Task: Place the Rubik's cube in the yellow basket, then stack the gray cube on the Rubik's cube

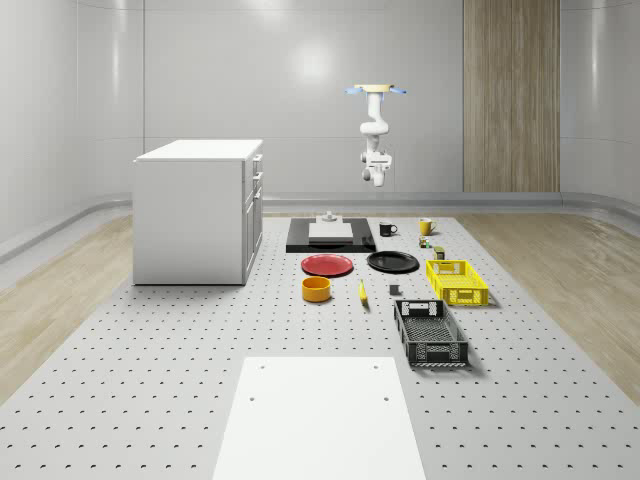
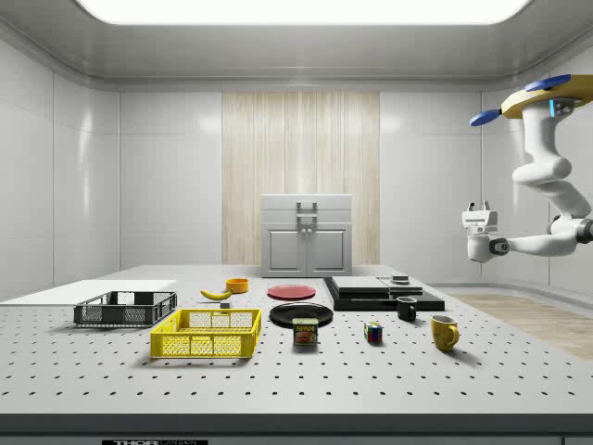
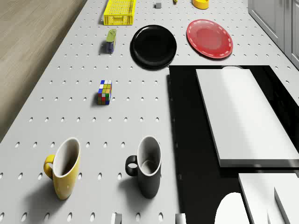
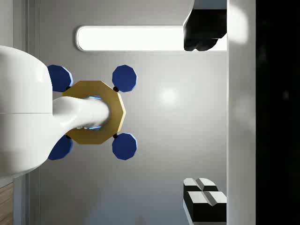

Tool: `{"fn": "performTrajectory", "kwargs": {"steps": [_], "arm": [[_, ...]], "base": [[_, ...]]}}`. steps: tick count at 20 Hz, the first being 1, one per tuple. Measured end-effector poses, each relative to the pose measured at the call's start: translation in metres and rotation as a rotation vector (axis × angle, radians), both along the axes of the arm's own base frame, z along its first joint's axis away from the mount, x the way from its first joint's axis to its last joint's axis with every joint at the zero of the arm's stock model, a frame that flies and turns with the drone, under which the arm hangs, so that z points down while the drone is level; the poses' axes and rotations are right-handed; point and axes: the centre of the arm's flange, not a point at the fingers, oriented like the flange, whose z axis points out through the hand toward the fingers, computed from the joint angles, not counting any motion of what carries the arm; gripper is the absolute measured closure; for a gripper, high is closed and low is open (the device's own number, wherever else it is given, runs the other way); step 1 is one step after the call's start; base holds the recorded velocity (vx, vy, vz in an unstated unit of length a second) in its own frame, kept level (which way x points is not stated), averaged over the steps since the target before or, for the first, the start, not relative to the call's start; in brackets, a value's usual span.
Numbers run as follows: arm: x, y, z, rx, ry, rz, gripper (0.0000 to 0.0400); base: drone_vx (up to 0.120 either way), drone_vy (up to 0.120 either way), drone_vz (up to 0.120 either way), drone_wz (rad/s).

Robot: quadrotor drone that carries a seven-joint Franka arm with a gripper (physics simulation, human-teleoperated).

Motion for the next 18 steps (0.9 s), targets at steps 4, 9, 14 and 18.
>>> {"fn": "performTrajectory", "kwargs": {"steps": [4,9,14,18], "arm": [[-0.004,0.000,0.030,0.000,-0.003,0.000,0.0000],[-0.003,0.000,0.061,0.000,-0.007,0.000,0.0000],[-0.001,0.000,0.081,0.000,-0.011,0.000,0.0000],[-0.001,0.000,0.088,0.000,-0.014,0.000,0.0000]], "base": [[0.120,0.120,0.000,0.000],[0.120,0.120,0.000,0.000],[0.120,0.120,0.000,0.000],[0.120,0.120,0.000,0.000]]}}
